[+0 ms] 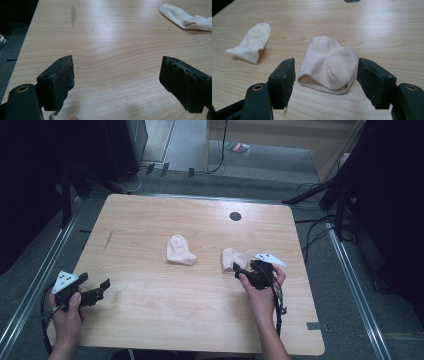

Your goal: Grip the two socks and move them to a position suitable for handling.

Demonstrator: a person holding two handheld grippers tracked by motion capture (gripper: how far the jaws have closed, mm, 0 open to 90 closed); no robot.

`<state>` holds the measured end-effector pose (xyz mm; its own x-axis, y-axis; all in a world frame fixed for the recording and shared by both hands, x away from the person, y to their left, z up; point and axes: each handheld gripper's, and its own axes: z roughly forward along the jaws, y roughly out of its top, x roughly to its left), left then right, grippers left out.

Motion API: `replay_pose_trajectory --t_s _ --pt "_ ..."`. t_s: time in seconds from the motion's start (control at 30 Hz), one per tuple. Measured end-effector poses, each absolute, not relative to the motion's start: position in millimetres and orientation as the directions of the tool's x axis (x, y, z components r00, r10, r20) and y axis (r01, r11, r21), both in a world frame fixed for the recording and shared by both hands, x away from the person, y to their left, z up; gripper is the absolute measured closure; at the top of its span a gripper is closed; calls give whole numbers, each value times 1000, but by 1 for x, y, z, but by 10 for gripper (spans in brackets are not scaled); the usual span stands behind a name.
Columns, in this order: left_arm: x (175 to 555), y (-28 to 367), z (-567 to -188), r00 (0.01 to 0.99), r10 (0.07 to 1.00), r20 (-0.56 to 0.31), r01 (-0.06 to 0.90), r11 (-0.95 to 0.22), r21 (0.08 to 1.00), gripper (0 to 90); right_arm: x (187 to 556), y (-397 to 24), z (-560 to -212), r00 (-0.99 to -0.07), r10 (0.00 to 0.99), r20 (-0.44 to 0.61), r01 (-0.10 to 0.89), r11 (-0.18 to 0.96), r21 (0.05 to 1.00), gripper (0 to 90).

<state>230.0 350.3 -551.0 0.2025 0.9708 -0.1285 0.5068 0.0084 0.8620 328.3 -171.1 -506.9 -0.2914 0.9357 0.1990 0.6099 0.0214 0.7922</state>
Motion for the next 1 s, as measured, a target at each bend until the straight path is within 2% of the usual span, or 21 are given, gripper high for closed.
replay_pose_trajectory --t_s 0.33,0.67,0.77,0.87,0.93,1.0 --pt "230 351 -551 205 970 -132 511 9 859 130 361 -155 -526 -272 946 179 651 44 757 342" --pt "230 351 -551 204 970 -133 514 9 858 130 364 -142 -542 -271 956 110 658 101 746 363" --pt "230 351 -551 203 970 -132 514 9 858 130 360 -132 -545 -274 962 -11 633 189 751 458" --pt "231 350 -551 200 971 -128 513 7 858 131 359 -133 -544 -269 963 5 641 175 747 580" --pt "231 350 -551 200 972 -126 512 6 859 132 358 -139 -545 -253 968 8 630 158 760 746" --pt "231 351 -551 200 971 -129 512 9 859 132 357 -145 -547 -245 969 45 626 123 770 796"
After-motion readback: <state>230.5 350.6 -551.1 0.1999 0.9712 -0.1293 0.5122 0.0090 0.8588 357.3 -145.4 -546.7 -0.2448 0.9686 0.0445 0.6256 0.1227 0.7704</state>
